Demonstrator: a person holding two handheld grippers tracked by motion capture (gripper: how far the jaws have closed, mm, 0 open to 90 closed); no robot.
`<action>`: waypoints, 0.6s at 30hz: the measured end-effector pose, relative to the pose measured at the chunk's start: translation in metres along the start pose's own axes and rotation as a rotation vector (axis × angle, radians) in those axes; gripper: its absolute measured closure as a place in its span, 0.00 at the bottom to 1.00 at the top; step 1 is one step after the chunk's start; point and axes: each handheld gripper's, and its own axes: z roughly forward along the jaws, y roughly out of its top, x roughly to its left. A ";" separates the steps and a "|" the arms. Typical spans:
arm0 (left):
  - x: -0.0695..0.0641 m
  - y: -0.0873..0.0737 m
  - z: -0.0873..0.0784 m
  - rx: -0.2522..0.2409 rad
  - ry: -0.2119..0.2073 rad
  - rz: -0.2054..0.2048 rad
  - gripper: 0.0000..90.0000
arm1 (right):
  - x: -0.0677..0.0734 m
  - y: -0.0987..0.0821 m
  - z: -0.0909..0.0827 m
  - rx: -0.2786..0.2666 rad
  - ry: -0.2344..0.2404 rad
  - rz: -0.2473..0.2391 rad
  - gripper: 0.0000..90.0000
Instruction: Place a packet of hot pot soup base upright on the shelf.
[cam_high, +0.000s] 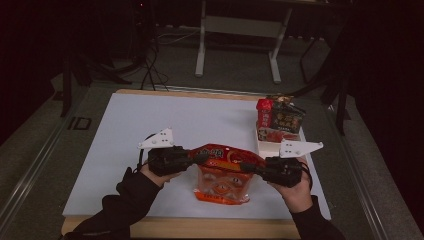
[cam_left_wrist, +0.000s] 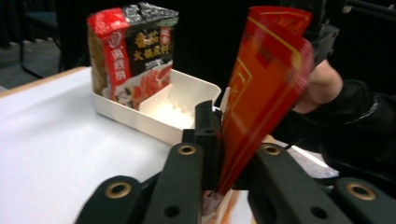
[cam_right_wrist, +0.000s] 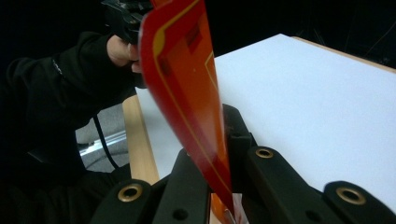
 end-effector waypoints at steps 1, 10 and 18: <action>0.000 0.000 0.000 -0.006 0.002 0.003 0.90 | 0.000 0.002 0.000 -0.003 -0.007 -0.007 1.00; -0.003 0.004 -0.003 -0.005 0.039 0.003 0.55 | -0.004 0.015 -0.004 -0.021 -0.004 -0.029 1.00; -0.002 -0.003 -0.003 0.036 0.058 -0.003 0.17 | -0.008 0.022 -0.009 -0.038 -0.009 -0.029 1.00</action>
